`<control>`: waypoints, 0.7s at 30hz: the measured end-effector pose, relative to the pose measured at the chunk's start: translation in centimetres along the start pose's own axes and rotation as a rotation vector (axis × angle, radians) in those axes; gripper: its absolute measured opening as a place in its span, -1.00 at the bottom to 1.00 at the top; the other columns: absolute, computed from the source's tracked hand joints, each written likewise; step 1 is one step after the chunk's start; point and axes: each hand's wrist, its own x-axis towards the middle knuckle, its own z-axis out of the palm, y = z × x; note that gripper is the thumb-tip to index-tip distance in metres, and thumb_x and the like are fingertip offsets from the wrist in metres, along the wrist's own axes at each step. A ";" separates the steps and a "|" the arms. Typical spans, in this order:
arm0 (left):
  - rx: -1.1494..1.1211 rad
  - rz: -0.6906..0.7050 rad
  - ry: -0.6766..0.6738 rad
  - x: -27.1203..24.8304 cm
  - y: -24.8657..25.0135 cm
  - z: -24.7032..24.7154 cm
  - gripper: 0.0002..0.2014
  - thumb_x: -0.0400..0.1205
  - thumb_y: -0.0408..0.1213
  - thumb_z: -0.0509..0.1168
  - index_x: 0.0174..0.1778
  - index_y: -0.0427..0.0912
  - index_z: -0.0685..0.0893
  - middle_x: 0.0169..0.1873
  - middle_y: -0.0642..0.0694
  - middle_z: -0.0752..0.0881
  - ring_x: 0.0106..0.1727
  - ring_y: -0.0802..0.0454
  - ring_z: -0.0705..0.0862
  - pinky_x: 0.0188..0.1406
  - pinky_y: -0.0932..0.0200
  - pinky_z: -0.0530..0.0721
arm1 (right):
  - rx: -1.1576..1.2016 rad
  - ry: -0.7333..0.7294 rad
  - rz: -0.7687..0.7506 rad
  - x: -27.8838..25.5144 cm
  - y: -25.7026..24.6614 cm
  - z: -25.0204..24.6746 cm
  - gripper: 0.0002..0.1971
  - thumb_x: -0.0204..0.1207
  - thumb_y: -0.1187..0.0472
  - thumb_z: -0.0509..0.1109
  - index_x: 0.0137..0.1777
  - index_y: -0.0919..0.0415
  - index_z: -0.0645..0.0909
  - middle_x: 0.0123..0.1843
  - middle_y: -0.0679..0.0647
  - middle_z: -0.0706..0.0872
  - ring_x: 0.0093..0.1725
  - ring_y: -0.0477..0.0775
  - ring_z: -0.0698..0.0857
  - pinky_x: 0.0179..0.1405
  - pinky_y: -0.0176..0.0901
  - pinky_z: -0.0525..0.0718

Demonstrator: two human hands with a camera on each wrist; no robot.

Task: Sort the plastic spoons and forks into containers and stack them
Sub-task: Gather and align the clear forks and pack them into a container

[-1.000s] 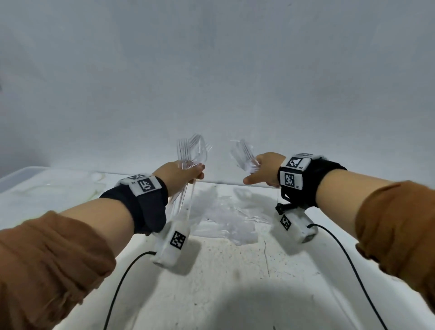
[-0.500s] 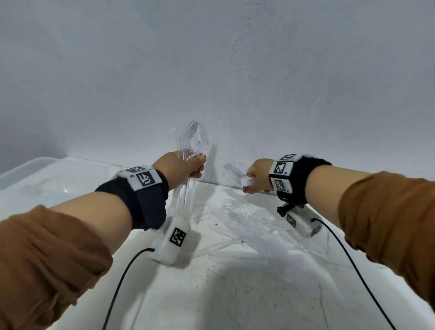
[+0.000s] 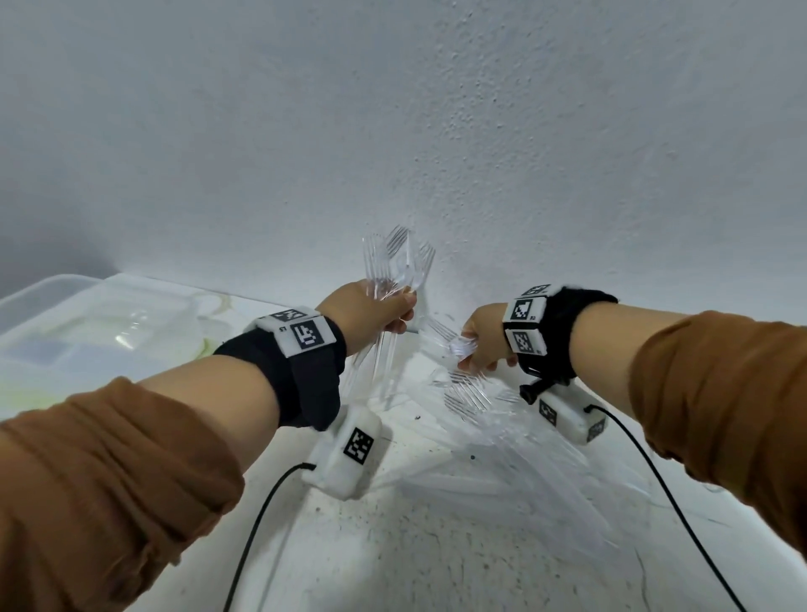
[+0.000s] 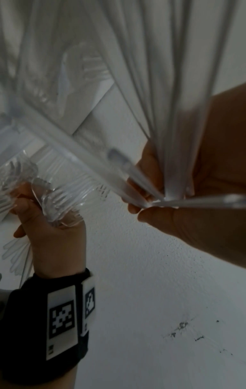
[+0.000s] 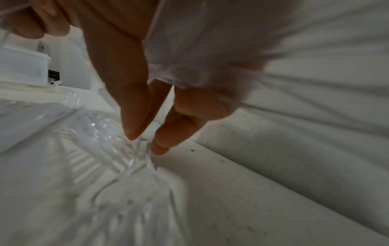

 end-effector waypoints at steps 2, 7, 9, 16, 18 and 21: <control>0.001 0.000 0.001 -0.2 0.0 0.1 -0.78 0.66 -0.08 0.26 -0.29 -0.05 0.61 -0.25 -0.04 0.74 -0.18 0.05 0.69 -0.19 0.15 0.51 | -0.010 -0.015 0.015 -0.2 0.1 0.0 -0.84 0.49 0.25 0.45 -0.25 0.14 0.52 -0.31 -0.04 0.68 -0.63 -0.20 0.52 -0.79 -0.53 0.39; -0.032 -0.015 0.017 -0.9 0.2 0.4 -0.81 0.64 -0.09 0.29 -0.25 -0.05 0.63 -0.26 -0.02 0.73 -0.21 0.10 0.68 -0.24 0.21 0.51 | 0.078 -0.008 -0.005 -1.9 0.4 -0.1 -0.73 0.49 0.32 0.41 0.18 0.33 0.67 -0.35 -0.12 0.66 -0.76 -0.28 0.48 -0.77 -0.55 0.38; -0.025 -0.012 0.015 -1.2 0.2 0.4 -0.81 0.64 -0.08 0.29 -0.25 -0.05 0.64 -0.24 -0.05 0.75 -0.17 0.06 0.68 -0.20 0.17 0.51 | 0.067 0.021 0.002 -2.4 0.4 0.0 -0.72 0.47 0.30 0.44 0.17 0.31 0.68 -0.29 -0.07 0.71 -0.66 -0.24 0.52 -0.78 -0.56 0.37; -0.056 -0.030 0.044 -2.6 2.0 0.0 -0.69 0.61 0.01 0.30 0.15 -0.10 0.61 -0.26 0.08 0.74 -0.11 0.10 0.74 -0.28 0.26 0.52 | 0.065 0.259 0.014 -5.7 0.4 -1.3 -0.82 0.52 0.20 0.40 0.07 0.20 0.70 -0.30 -0.06 0.63 -0.19 -0.03 0.56 -0.48 -0.42 0.36; -0.097 -0.018 0.063 -3.3 3.2 -0.3 -0.65 0.60 0.02 0.30 0.18 -0.14 0.59 -0.31 0.08 0.72 -0.15 0.11 0.73 -0.34 0.28 0.49 | 0.104 0.301 0.046 -6.9 0.5 -1.8 -0.92 0.52 0.17 0.40 -0.15 0.15 0.68 -0.37 -0.07 0.55 -0.23 0.00 0.56 -0.51 -0.40 0.38; -0.136 0.021 0.082 -4.6 4.9 -0.7 -0.72 0.63 -0.02 0.28 0.10 -0.15 0.59 -0.29 0.11 0.66 -0.29 0.23 0.70 -0.37 0.34 0.49 | 0.248 0.332 0.067 -9.1 0.5 -2.5 -0.85 0.50 0.18 0.41 -0.30 0.06 0.59 -0.38 -0.08 0.60 -0.47 -0.09 0.50 -0.65 -0.46 0.43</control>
